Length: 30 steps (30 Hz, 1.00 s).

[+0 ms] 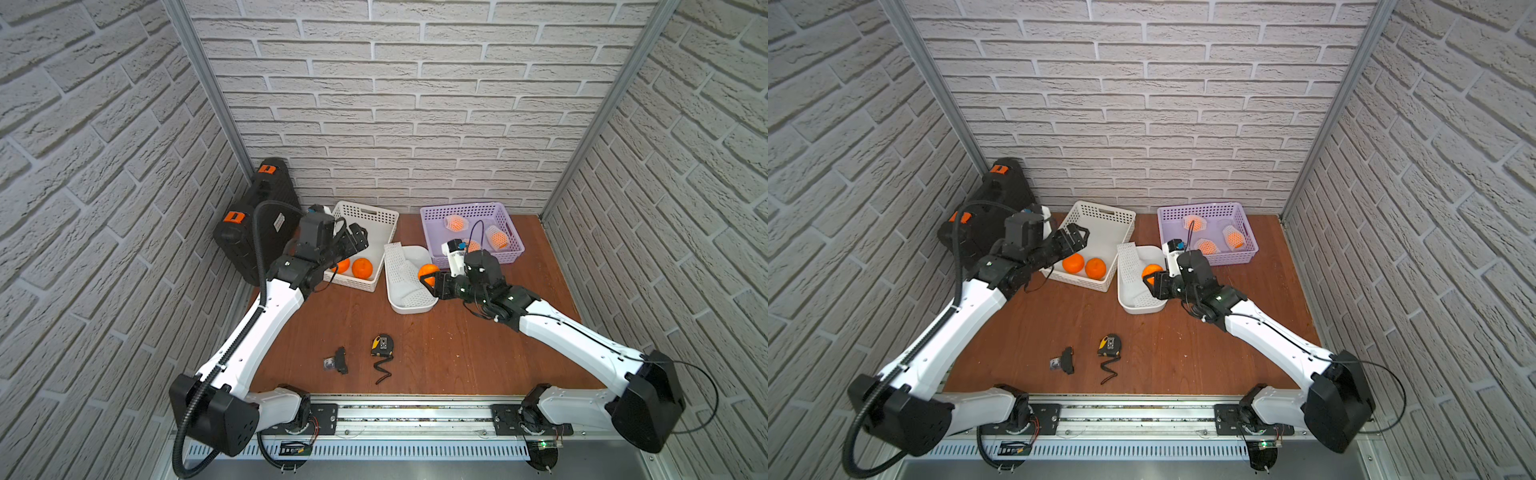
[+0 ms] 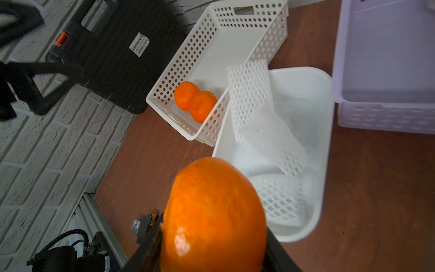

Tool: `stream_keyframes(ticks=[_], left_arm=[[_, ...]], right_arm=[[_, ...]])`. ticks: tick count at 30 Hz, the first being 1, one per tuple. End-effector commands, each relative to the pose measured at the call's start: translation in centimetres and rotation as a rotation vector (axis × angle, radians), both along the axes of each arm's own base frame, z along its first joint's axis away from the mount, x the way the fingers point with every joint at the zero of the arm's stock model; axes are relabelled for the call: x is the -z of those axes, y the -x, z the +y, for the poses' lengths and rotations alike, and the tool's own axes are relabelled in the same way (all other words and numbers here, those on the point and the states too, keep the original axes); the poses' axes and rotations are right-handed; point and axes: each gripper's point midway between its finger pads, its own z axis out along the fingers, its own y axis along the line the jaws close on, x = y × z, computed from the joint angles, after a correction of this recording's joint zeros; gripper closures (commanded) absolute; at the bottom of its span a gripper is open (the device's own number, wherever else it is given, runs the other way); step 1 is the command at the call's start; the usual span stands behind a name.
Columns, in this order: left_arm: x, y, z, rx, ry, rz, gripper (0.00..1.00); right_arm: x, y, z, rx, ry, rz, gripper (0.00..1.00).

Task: Remove foam nets from oranges
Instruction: Place the orange in the basket.

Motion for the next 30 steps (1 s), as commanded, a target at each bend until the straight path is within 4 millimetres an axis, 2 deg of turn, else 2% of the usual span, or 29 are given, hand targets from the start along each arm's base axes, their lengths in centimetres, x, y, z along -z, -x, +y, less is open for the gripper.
stream_keyframes(ticks=[1, 4, 6, 12, 13, 14, 17, 22, 30], left_arm=[[1.0, 0.7, 4.2, -0.170, -0.036, -0.061, 0.03], [1.6, 2.2, 6.5, -0.247, -0.065, -0.076, 0.03], [2.1, 2.8, 7.3, -0.274, -0.077, -0.079, 0.03], [2.0, 3.5, 7.8, -0.298, -0.071, -0.078, 0.03], [1.9, 3.6, 7.9, -0.300, -0.073, -0.078, 0.03], [1.7, 3.6, 7.9, -0.302, -0.074, -0.081, 0.03], [1.6, 3.8, 7.8, -0.301, -0.086, -0.077, 0.02], [1.4, 4.1, 7.4, -0.287, -0.090, -0.078, 0.02], [1.3, 4.2, 6.8, -0.271, -0.093, -0.077, 0.02]], right_arm=[[-2.3, -2.6, 4.1, -0.052, -0.073, -0.074, 0.56], [-1.3, -5.2, 7.0, -0.072, -0.072, -0.055, 0.56], [-0.5, -6.9, 8.6, -0.075, -0.077, -0.045, 0.55], [0.9, -11.3, 13.2, -0.124, -0.125, -0.059, 0.53], [2.3, -12.2, 14.0, -0.131, -0.108, -0.044, 0.53], [2.7, -13.0, 14.5, -0.137, -0.102, -0.044, 0.53], [4.1, -14.7, 15.8, -0.150, -0.087, -0.057, 0.53], [5.4, -17.1, 16.9, -0.140, -0.055, -0.067, 0.49], [7.3, -18.8, 18.1, -0.174, 0.027, -0.035, 0.45]])
